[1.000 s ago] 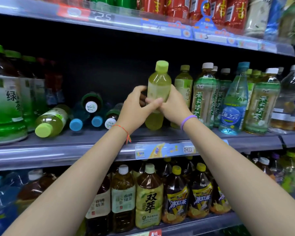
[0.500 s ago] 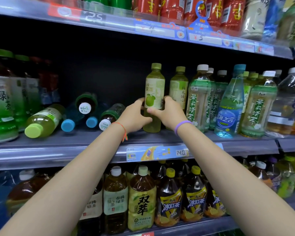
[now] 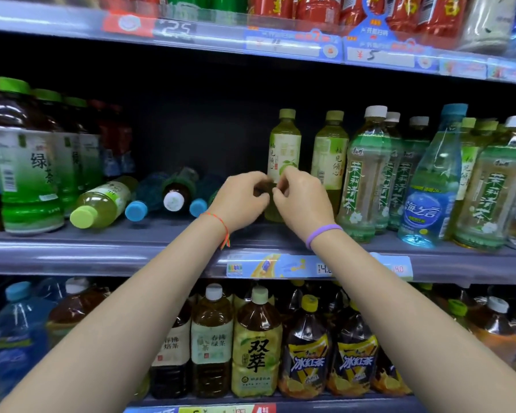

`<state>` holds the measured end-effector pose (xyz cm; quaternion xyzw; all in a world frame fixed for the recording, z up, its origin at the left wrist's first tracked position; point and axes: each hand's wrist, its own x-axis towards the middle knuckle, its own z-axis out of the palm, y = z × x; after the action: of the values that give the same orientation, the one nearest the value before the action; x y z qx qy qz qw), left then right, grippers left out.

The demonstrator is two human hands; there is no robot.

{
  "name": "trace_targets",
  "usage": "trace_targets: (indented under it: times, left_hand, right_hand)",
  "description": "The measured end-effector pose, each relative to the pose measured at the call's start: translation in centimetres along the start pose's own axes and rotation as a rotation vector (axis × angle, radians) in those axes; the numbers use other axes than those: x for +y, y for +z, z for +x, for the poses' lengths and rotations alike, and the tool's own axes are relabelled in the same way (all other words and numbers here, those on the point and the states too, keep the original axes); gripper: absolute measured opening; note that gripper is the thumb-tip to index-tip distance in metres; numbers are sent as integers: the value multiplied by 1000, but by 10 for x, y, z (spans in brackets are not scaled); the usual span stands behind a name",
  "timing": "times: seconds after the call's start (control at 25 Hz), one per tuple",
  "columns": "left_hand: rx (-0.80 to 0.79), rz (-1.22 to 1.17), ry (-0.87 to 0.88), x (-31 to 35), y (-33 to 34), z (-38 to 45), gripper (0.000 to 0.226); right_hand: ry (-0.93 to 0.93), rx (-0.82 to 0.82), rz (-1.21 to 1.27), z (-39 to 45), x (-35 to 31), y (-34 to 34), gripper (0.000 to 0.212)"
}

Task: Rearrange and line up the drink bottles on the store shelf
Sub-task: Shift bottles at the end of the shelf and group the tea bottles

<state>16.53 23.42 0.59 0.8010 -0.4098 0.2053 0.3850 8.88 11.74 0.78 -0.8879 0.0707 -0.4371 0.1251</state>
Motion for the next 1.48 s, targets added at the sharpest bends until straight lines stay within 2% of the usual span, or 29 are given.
trace_targets:
  times: [0.08, 0.16, 0.2, 0.28, 0.36, 0.44, 0.64, 0.84, 1.0, 1.08, 1.28, 1.36, 1.48]
  left_hand:
    - [183, 162, 116, -3, -11, -5, 29]
    - [208, 357, 82, -13, -28, -8, 29]
    - [139, 456, 2, -20, -36, -9, 32]
    - [-95, 610, -137, -35, -48, -12, 38]
    - [-272, 675, -141, -47, -53, -17, 40]
    - [-303, 708, -94, -53, -53, -22, 38]
    - [-248, 681, -41, -58, -57, -27, 36]
    - [-141, 576, -25, -58, -57, -28, 28]
    - [21, 391, 7, -54, -59, -29, 23]
    - [63, 308, 24, -51, -58, -28, 29]
    - [-29, 107, 56, -35, -47, -21, 64]
    - [-72, 102, 37, -26, -40, -20, 68]
    - [-108, 29, 1, -16, -28, -17, 62]
  right_hand:
    - [-75, -76, 27, 0, -5, 6, 11]
    - [-152, -226, -19, 2, -16, 16, 35]
    - [-175, -304, -62, 4, -22, 20, 48]
    - [-200, -410, -174, 11, -30, 27, 64]
    - [-209, -503, -295, 15, -34, 34, 69]
    - [-200, -552, -384, 14, -37, 39, 72]
    - [-239, -491, -526, 11, -48, 42, 70]
    - [-244, -439, -499, 8, -43, 40, 64]
    - [-163, -354, -191, 13, -34, 33, 61]
    - [-125, -280, -13, 18, -34, 21, 60]
    - [7, -32, 248, 24, -48, -13, 44]
    - [71, 85, 346, 28, -51, -21, 41]
    - [148, 120, 333, 35, -49, -25, 58]
